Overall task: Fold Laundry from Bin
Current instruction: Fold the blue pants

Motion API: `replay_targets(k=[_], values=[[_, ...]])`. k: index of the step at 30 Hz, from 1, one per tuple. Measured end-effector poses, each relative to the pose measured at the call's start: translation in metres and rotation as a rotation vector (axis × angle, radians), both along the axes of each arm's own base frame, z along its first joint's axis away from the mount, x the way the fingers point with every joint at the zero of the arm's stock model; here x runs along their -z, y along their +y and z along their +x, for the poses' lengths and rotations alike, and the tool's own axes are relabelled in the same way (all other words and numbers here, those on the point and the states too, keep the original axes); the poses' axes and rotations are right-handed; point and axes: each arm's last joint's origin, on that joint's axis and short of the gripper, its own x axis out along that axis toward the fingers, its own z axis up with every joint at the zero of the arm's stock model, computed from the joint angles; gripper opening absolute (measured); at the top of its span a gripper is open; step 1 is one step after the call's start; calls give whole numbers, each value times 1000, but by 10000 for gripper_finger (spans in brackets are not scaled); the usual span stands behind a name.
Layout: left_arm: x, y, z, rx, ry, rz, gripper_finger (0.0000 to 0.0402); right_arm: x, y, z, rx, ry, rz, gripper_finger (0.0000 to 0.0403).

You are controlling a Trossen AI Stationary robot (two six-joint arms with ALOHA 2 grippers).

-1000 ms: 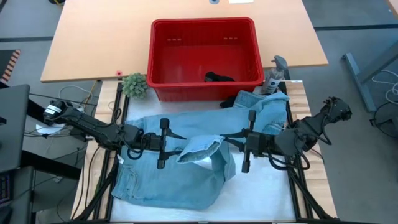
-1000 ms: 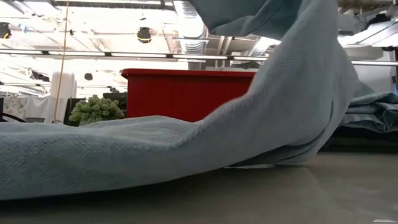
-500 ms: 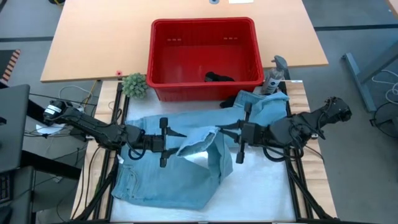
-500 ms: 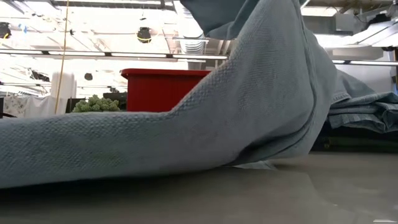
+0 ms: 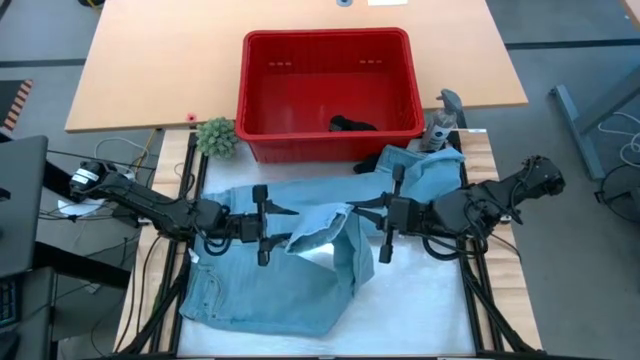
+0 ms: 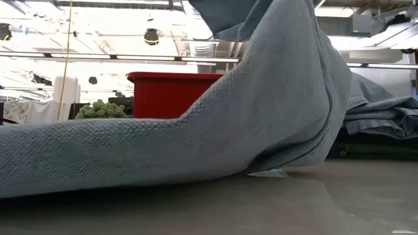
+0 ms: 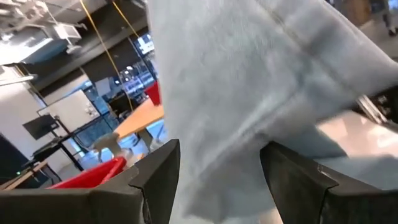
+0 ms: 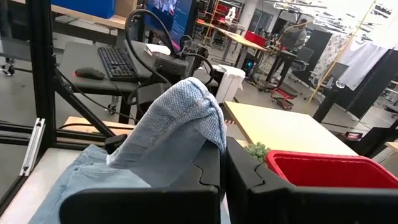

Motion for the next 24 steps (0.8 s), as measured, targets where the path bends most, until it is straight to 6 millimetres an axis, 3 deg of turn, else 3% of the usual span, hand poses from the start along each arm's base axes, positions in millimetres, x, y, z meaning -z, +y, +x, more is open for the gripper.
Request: replay_targets(k=[13, 20, 24], values=[[2, -2, 5, 39, -28, -83, 201, 9, 0, 14, 0, 27, -6, 25], [8, -3, 6, 31, 27, -142, 117, 0, -7, 4, 87, -18, 4, 25], [10, -2, 6, 5, 45, -192, 49, -4, -10, 3, 96, -37, 12, 25]])
